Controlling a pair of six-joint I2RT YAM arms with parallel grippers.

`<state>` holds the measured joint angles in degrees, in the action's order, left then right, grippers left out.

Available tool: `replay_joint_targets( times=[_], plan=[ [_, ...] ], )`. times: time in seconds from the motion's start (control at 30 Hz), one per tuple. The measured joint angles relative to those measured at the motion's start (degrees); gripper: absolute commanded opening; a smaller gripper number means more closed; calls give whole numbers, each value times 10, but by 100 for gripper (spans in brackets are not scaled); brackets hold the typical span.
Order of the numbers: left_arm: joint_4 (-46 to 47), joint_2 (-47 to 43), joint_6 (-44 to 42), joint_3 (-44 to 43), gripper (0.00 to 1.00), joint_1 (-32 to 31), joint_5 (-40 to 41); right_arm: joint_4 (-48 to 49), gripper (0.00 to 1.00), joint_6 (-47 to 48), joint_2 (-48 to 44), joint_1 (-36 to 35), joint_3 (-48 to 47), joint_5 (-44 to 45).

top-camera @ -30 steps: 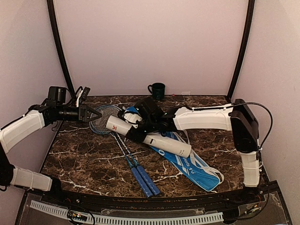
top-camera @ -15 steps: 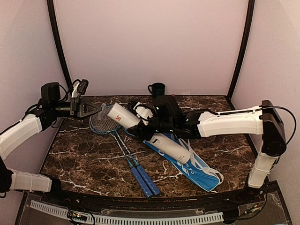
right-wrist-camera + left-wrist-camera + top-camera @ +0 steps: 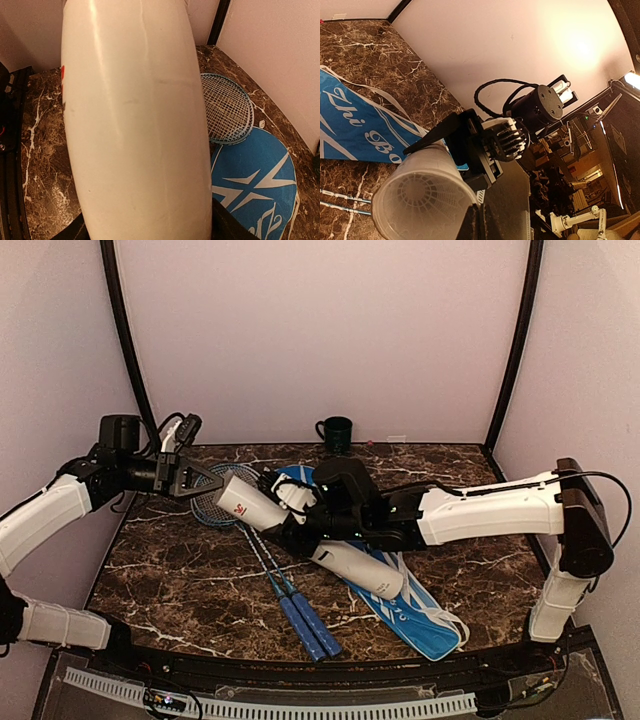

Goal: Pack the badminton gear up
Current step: Close the tube cap on the shuttle tube.

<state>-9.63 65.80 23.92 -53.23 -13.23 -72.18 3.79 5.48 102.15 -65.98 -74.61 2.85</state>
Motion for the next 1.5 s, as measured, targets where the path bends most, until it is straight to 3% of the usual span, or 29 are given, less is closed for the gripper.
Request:
replay_joint_targets(
  times=[0.43, 1.03, 1.5],
  plan=[
    [-34, 1, -28, -1, 0, -11, -16, -7, 62, 2, -3, -2, 0, 19],
    [11, 25, -12, -2, 0, -13, -49, -9, 64, 15, -25, -19, 15, 25],
    [-6, 27, -38, -2, 0, -31, -56, -14, 65, 15, -24, -23, 15, 43]
  ],
)
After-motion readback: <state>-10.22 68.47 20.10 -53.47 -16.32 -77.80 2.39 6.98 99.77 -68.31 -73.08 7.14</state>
